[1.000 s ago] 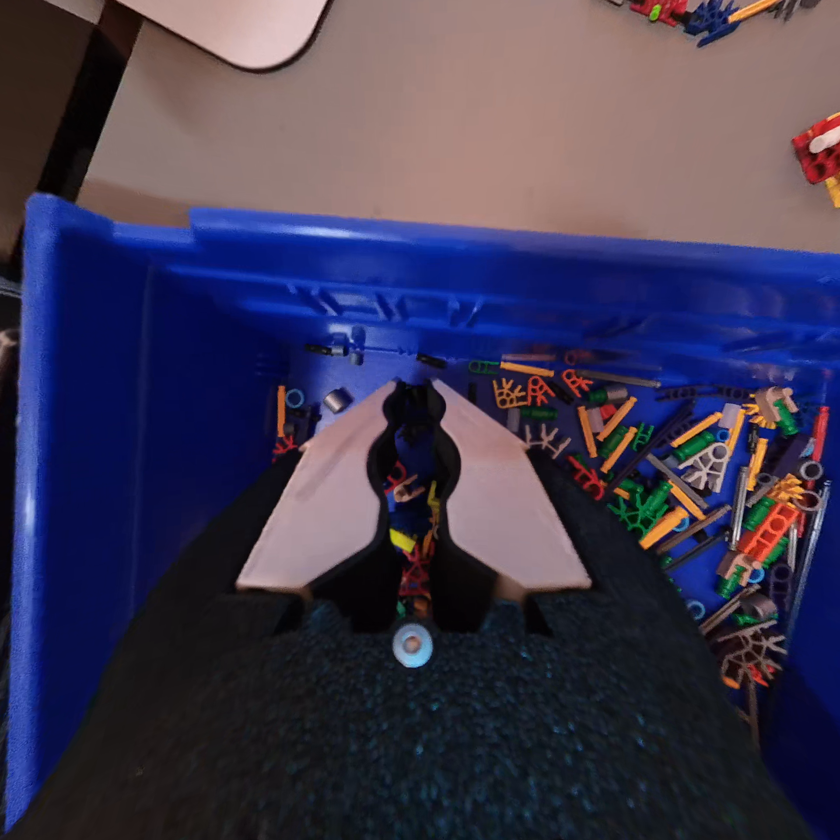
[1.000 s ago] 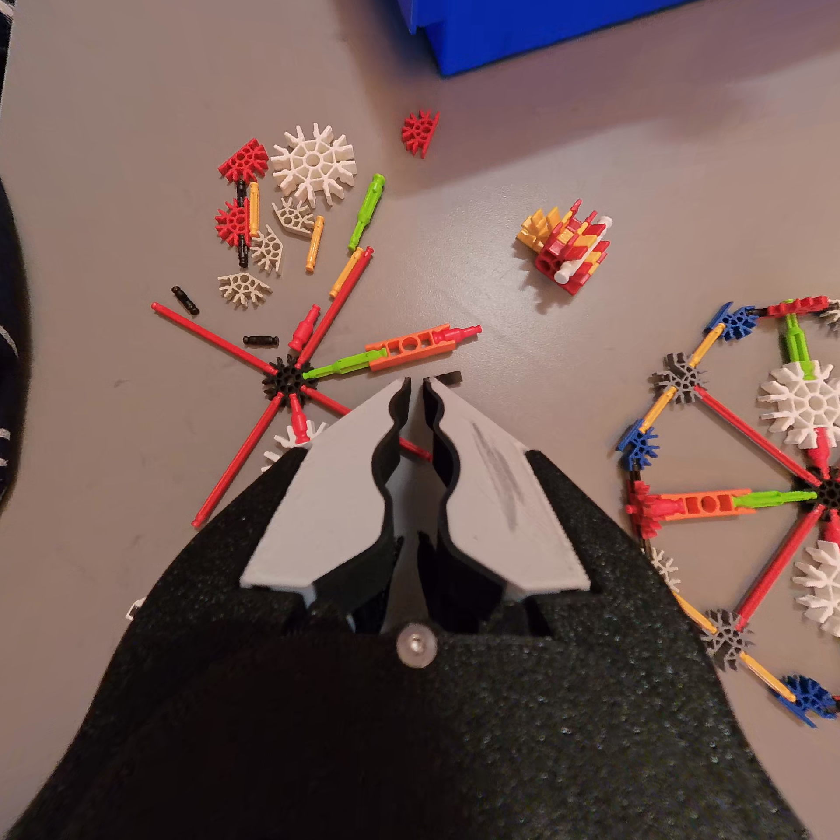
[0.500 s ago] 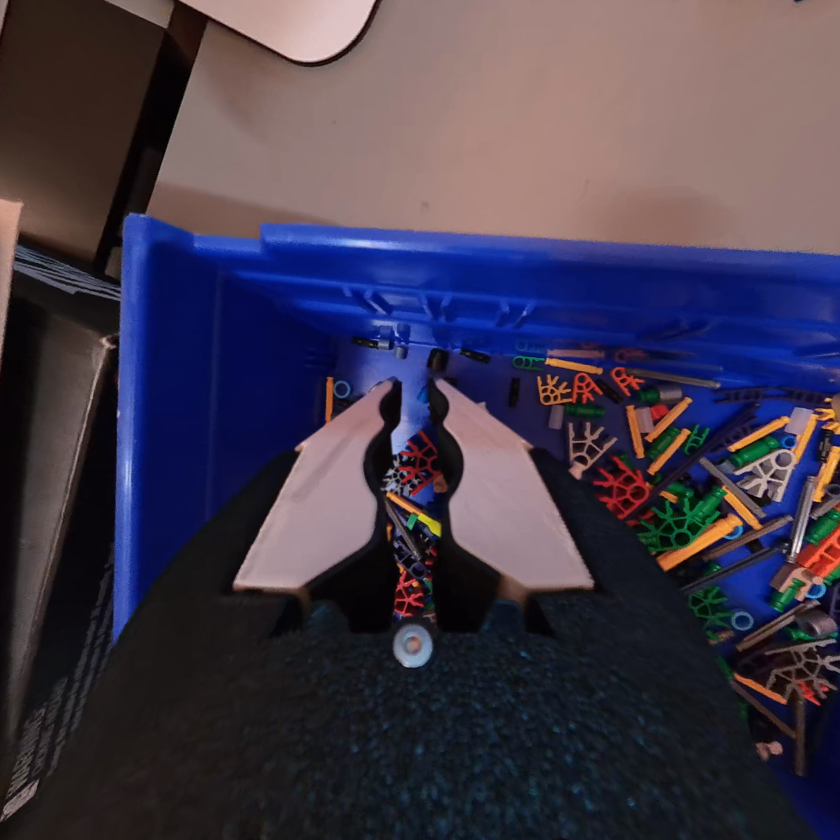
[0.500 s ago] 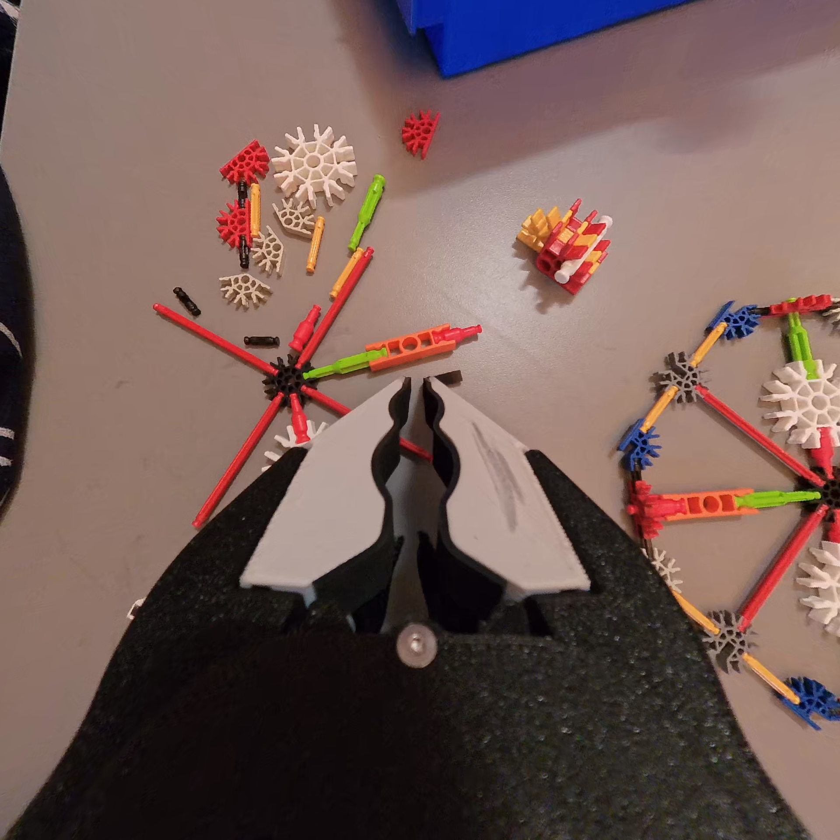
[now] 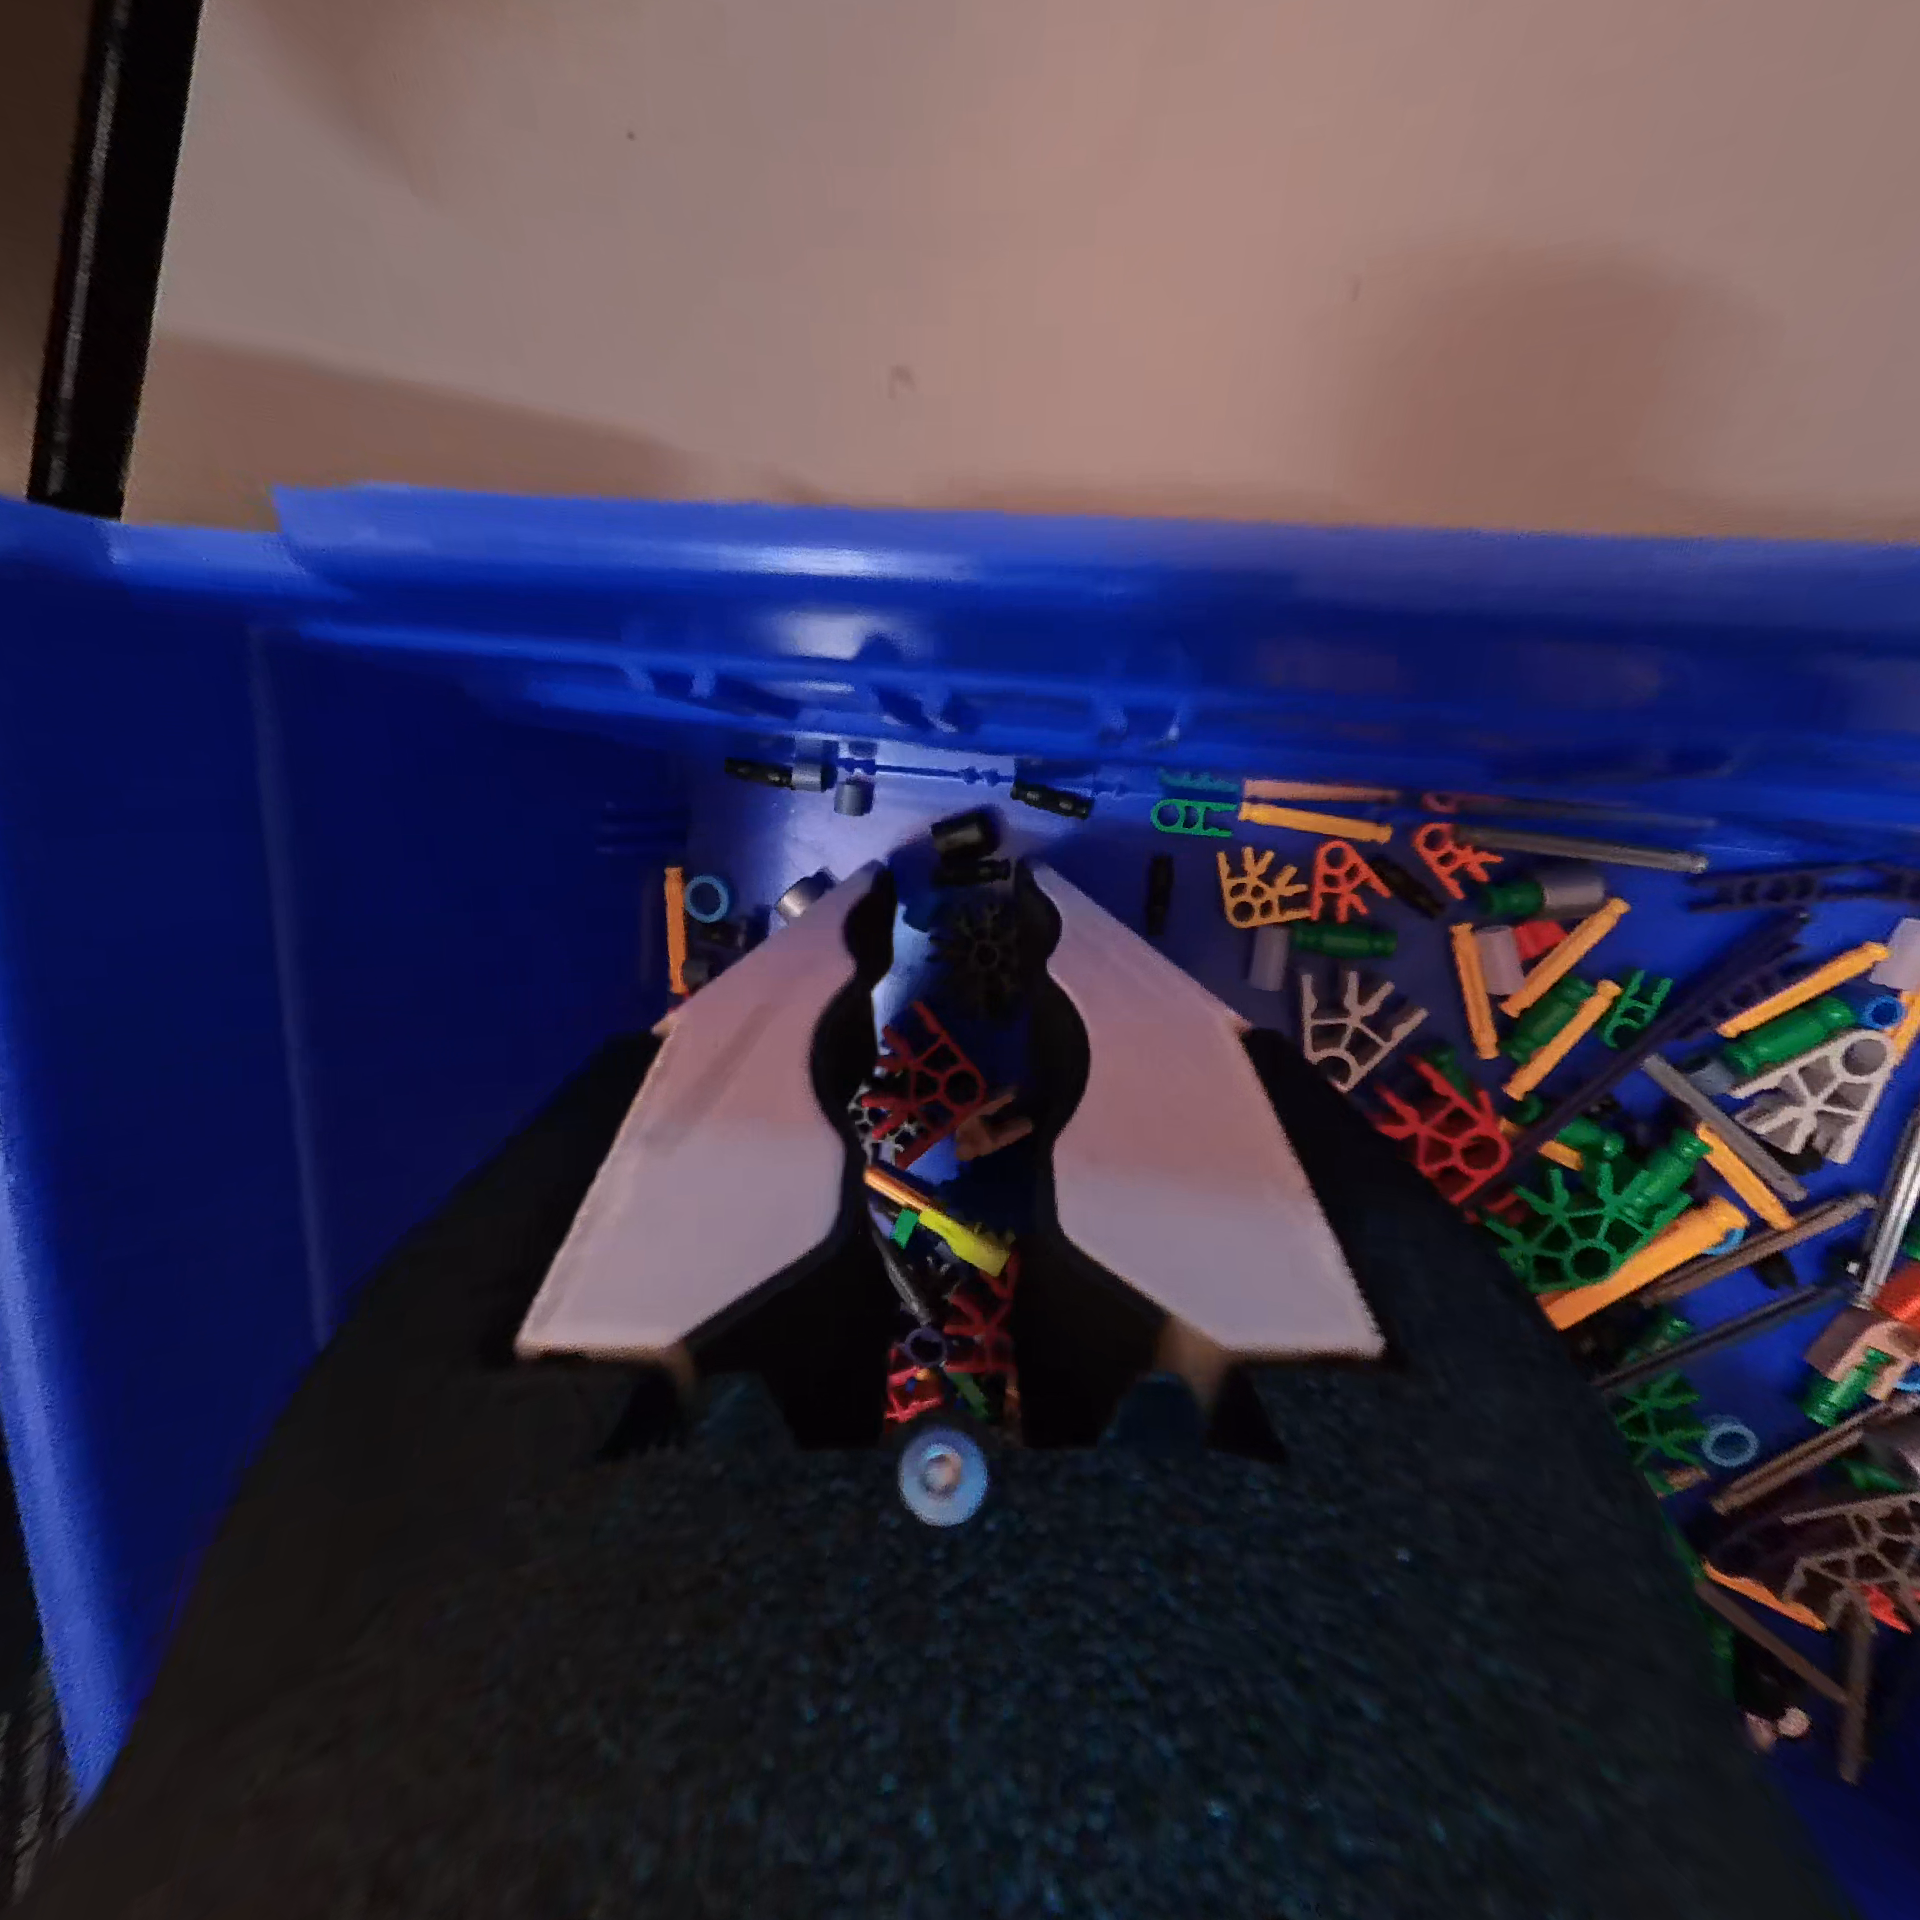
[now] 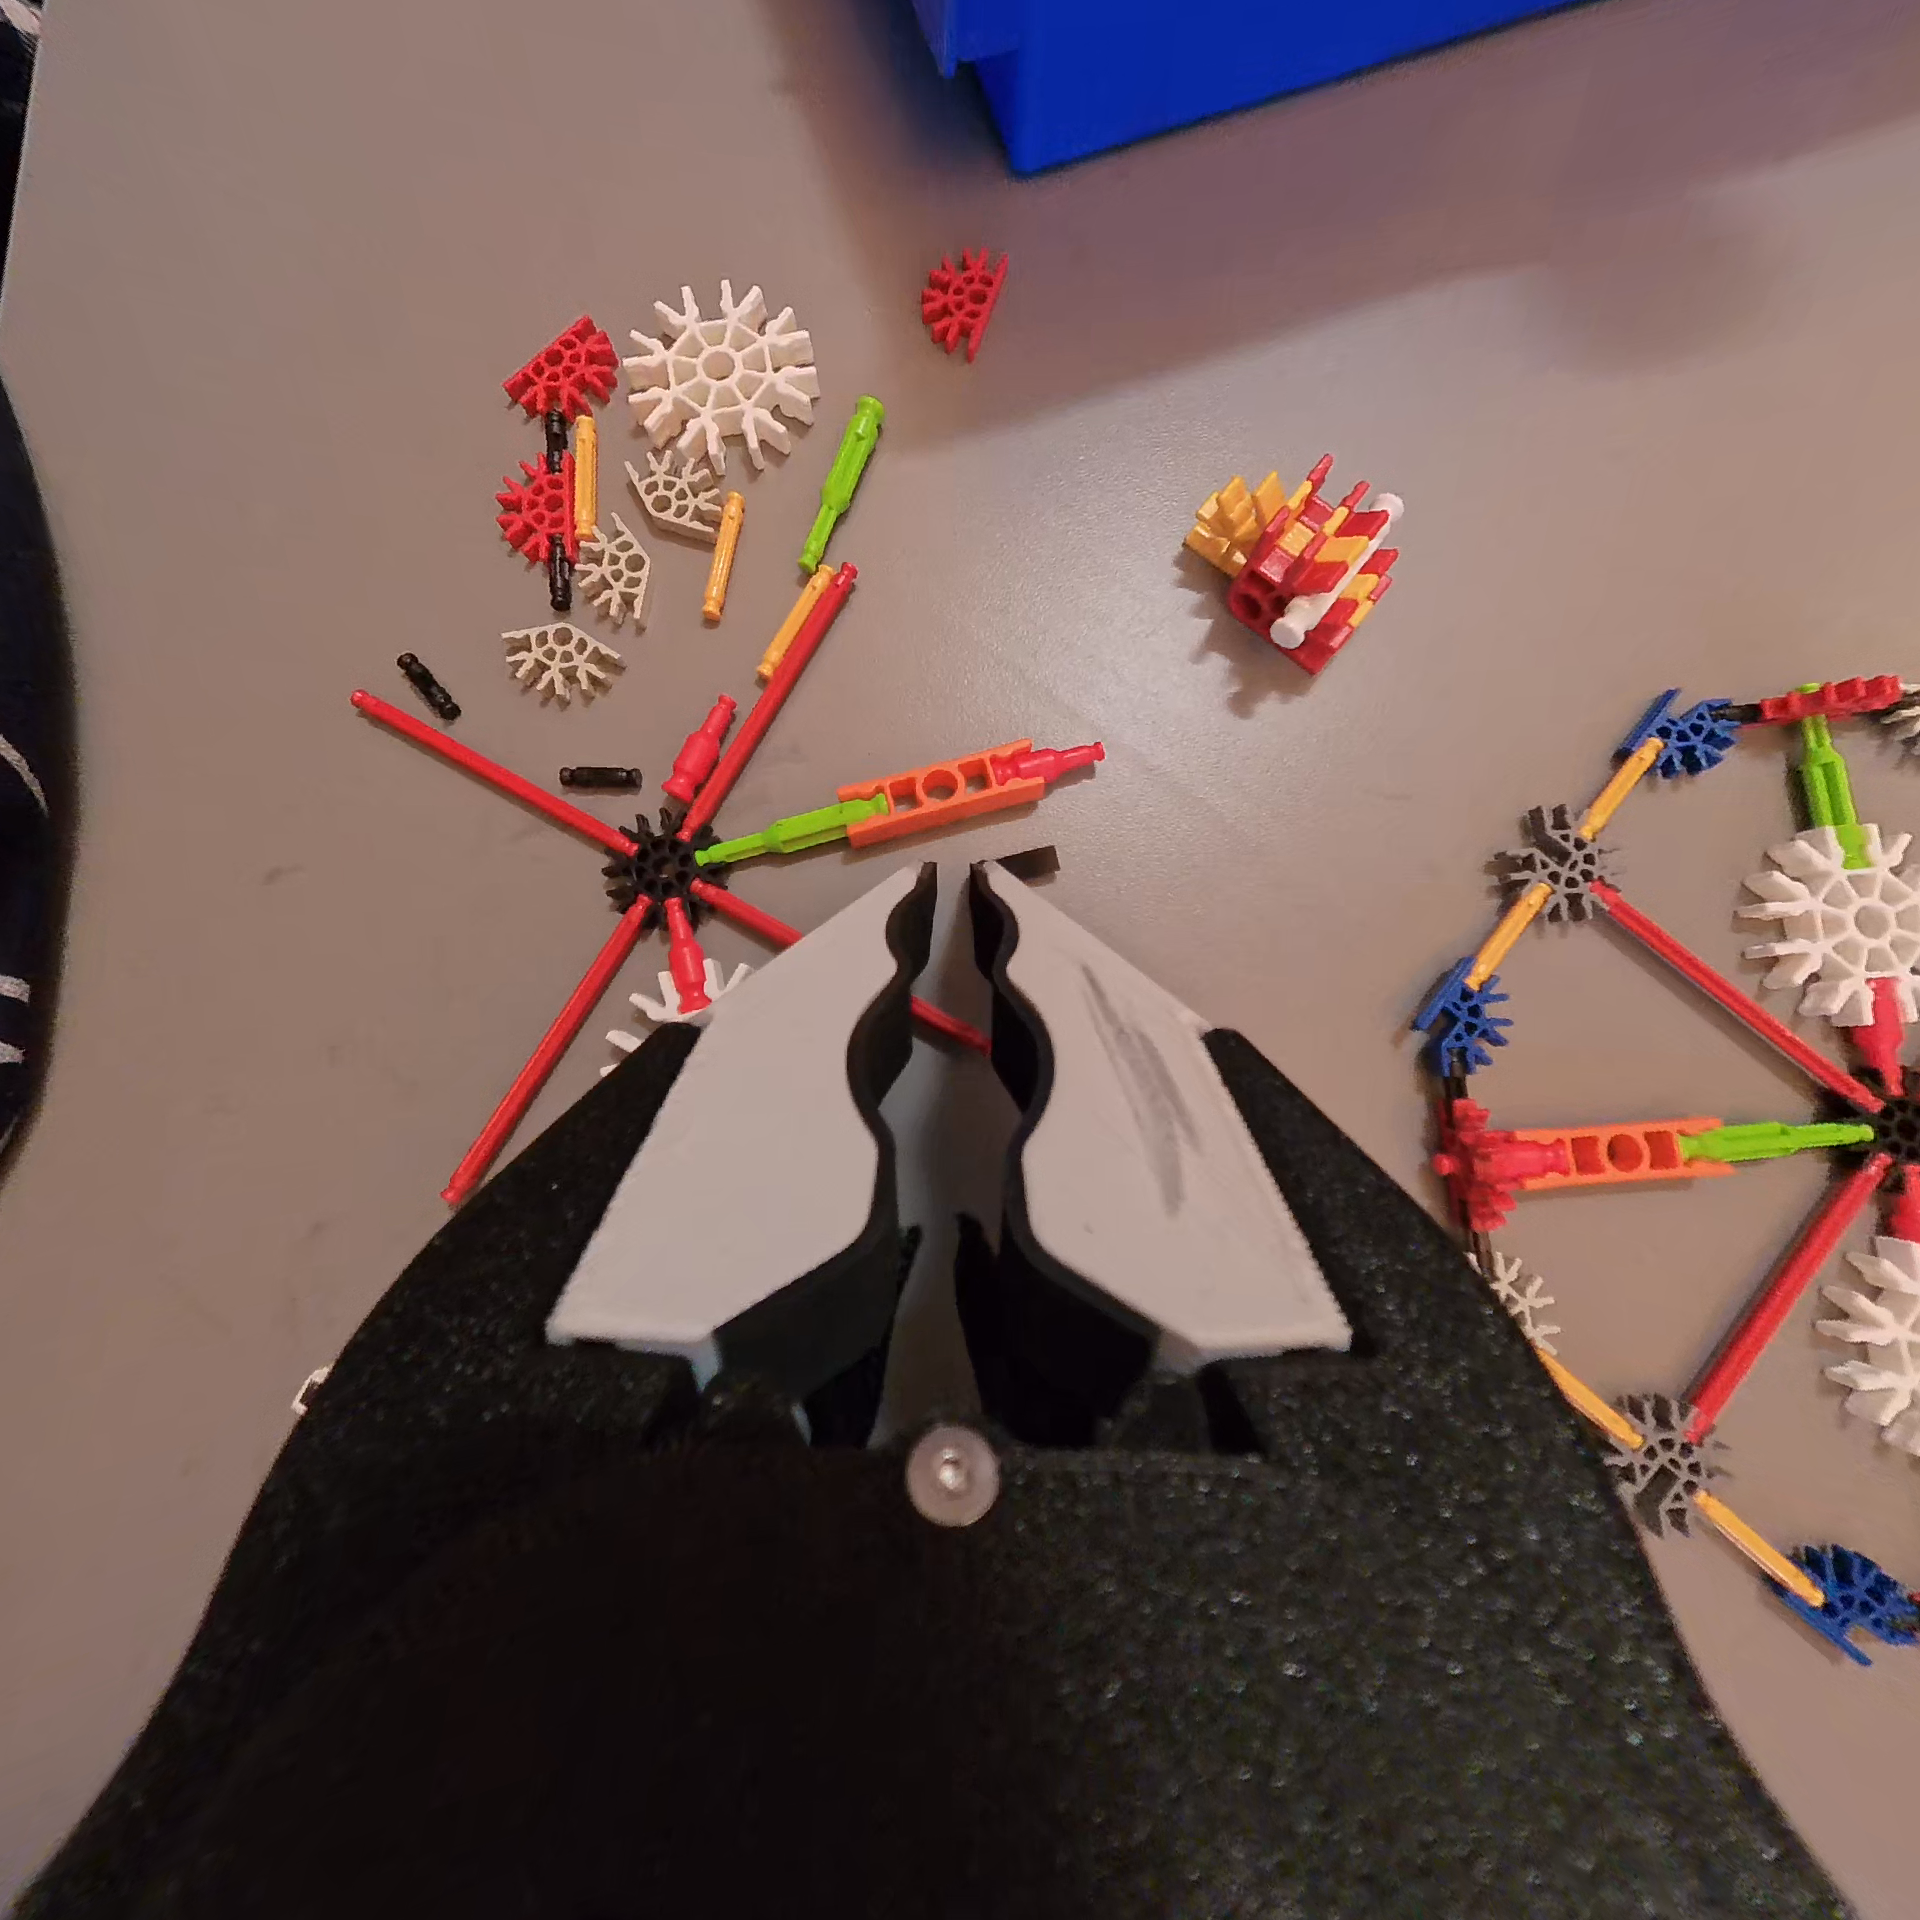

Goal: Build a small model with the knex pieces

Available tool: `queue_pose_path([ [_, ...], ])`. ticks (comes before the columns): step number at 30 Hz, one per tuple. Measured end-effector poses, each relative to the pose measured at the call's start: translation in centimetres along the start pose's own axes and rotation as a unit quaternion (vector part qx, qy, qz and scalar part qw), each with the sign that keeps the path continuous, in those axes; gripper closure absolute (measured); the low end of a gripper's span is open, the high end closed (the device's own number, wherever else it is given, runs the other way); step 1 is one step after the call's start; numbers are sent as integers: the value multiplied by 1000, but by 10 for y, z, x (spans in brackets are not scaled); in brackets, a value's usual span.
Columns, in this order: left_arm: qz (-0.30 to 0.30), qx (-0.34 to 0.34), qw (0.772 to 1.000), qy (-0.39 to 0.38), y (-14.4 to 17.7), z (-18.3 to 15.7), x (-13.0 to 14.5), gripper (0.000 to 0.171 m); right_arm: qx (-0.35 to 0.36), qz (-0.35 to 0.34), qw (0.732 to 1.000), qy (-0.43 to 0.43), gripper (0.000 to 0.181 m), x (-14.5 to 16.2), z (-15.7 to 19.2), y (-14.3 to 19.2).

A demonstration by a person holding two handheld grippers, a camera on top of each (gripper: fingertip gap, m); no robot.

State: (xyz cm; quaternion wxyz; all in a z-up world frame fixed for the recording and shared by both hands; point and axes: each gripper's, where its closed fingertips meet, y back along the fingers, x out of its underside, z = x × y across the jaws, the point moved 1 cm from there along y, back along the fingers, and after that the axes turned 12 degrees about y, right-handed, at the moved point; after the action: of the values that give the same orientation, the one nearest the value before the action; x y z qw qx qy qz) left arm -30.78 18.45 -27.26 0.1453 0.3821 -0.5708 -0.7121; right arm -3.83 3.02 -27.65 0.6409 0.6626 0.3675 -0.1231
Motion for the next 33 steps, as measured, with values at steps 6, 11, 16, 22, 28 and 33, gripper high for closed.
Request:
queue_pose_path([
  [6, -13, -1, 1000, -11, -2, -4, -2, 159, 0, 1, 1000, 1, 175, 0, 0, 0],
  [11, -15, -16, 999, -24, 4, -3, -4, 160, 1, 3, 1000, 2, 174, 0, 1, 0],
  [16, -60, -23, 998, -27, 46, -10, -18, 160, 1, 3, 1000, 3, 174, 0, 1, 0],
  [22, -133, 6, 986, -99, 113, -85, -48, 171, 2, 5, 1000, 4, 174, 0, 1, 0],
  [28, -132, -17, 973, -190, 129, -152, -59, 171, 5, 10, 1000, 9, 174, 0, 1, 0],
  [33, -128, -32, 978, -160, 127, -135, -50, 171, 7, 15, 1000, 13, 172, 0, 2, 1],
])
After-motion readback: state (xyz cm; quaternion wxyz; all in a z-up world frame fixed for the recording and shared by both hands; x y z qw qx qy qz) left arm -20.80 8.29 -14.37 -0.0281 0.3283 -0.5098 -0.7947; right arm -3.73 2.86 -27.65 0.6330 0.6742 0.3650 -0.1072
